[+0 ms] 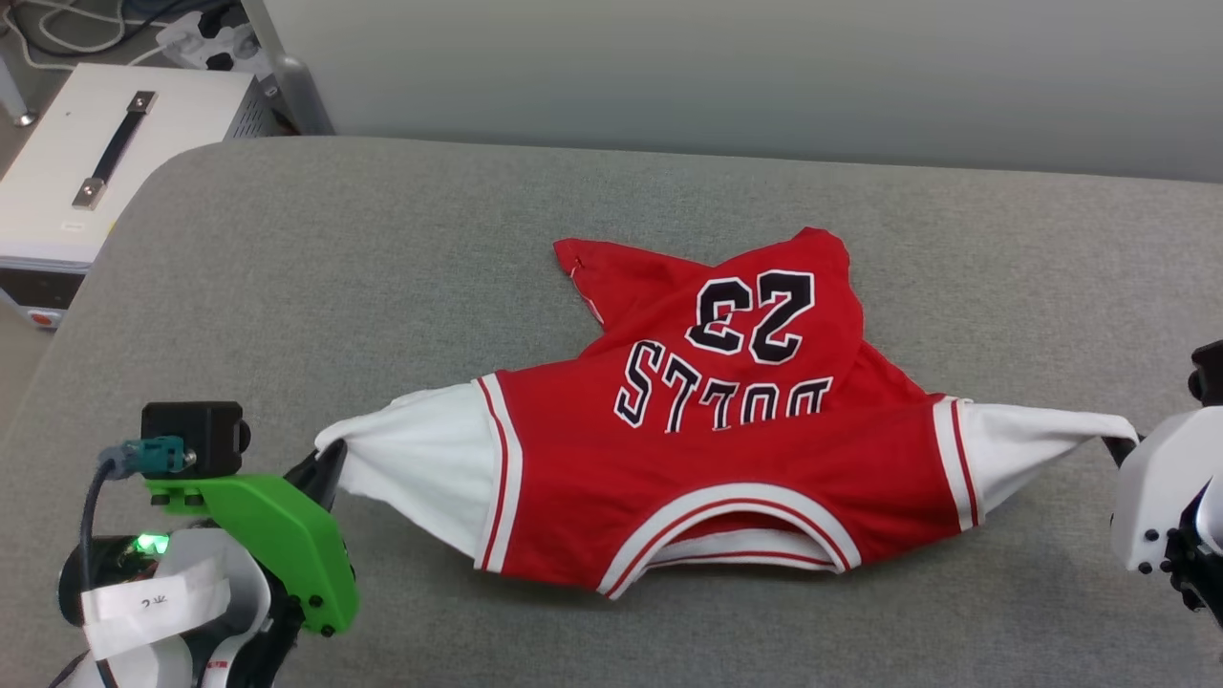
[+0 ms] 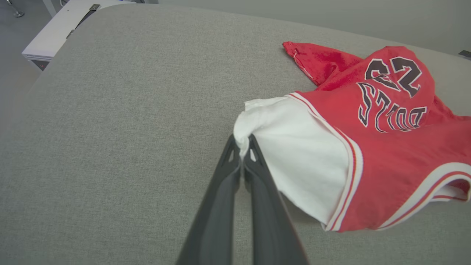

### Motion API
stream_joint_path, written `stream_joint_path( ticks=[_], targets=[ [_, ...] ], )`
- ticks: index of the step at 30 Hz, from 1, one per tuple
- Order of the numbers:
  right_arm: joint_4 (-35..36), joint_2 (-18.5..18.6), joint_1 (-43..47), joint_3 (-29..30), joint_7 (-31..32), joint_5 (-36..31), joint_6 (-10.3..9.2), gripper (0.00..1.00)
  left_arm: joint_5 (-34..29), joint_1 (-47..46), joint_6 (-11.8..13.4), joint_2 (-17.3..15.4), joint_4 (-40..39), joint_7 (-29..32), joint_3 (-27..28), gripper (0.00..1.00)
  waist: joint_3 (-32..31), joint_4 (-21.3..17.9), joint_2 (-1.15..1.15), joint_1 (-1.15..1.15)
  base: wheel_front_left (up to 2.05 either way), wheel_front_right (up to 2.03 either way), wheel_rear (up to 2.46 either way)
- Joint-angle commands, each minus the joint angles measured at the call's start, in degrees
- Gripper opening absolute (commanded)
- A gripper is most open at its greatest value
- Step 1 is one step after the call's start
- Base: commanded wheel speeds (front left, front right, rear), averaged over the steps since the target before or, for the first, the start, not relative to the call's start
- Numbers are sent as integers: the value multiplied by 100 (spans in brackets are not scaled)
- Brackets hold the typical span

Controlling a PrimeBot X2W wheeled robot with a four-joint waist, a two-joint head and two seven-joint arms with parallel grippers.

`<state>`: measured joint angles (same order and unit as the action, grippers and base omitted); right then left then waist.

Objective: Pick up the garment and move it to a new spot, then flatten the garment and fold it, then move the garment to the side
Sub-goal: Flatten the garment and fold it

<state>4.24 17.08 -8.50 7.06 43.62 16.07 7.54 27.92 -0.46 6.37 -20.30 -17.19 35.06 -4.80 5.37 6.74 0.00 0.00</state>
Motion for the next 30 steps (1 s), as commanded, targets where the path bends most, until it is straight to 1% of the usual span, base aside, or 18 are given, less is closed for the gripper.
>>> stream_joint_path(
  ticks=[1, 4, 8, 13, 16, 18, 24, 30],
  targets=[
    [124, 43, -122, 49, 2, 45, -5, 0, 72, 29, 22, -79, -130, 32, 77, 0, -186, -133, 0, 0, 0, 0, 0],
    [289, 45, -245, 160, 49, 58, -5, 0, 102, -31, 23, -165, -344, 91, 160, 0, -308, -162, 0, 0, 0, 0, 0],
    [509, -43, -368, 308, 66, 81, -5, 0, 121, -197, 20, -252, -548, 89, 269, 0, -430, -183, 0, 0, 0, 0, 0],
    [863, -61, -474, 406, 45, 72, -5, 0, 198, -441, 12, -311, -807, -72, 501, 0, -522, -294, 0, 0, 0, 0, 0],
    [1034, -19, -680, 448, 58, 95, -5, 0, 247, -621, 3, -336, -939, -191, 637, 0, -554, -394, 0, 0, 0, 0, 0],
    [1109, 75, -912, 463, 78, 105, -5, 0, 254, -817, -27, -370, -966, -296, 712, 0, -564, -464, 0, 0, 0, 0, 0],
    [1056, 355, -1780, 311, 128, 226, -5, 0, 319, -1633, -163, -435, -813, -606, 825, 0, -467, -621, 0, 0, 0, 0, 0],
    [625, 568, -2874, 22, -2, 352, -5, 0, 408, -2747, -317, -509, -391, -911, 900, 0, -133, -750, 0, 0, 0, 0, 0]
  ],
)
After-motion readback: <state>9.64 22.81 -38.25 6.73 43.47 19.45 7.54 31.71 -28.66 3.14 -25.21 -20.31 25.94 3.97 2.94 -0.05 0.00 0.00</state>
